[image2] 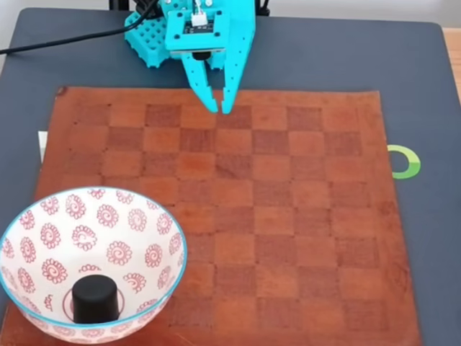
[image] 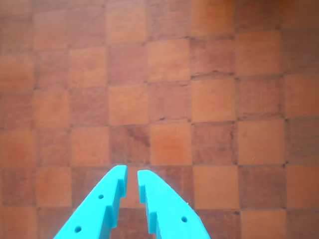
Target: Grasp a black cylinder and put it in a bowl.
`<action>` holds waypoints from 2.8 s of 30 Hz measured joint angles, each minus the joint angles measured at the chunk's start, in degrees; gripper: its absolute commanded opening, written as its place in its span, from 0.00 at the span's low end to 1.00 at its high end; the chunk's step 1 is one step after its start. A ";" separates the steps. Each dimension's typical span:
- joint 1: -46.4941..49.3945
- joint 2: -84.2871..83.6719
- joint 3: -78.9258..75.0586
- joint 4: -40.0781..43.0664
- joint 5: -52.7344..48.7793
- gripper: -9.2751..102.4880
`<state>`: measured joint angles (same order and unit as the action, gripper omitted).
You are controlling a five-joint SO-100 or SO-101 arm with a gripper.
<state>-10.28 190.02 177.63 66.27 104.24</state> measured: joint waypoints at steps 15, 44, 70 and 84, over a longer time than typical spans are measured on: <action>-0.26 4.31 5.27 1.23 -0.53 0.08; -0.26 4.31 5.27 1.76 -0.53 0.09; -0.26 4.31 5.27 1.93 -0.53 0.09; -0.26 4.31 5.27 2.29 -0.53 0.09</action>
<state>-10.55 194.33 182.90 68.55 103.71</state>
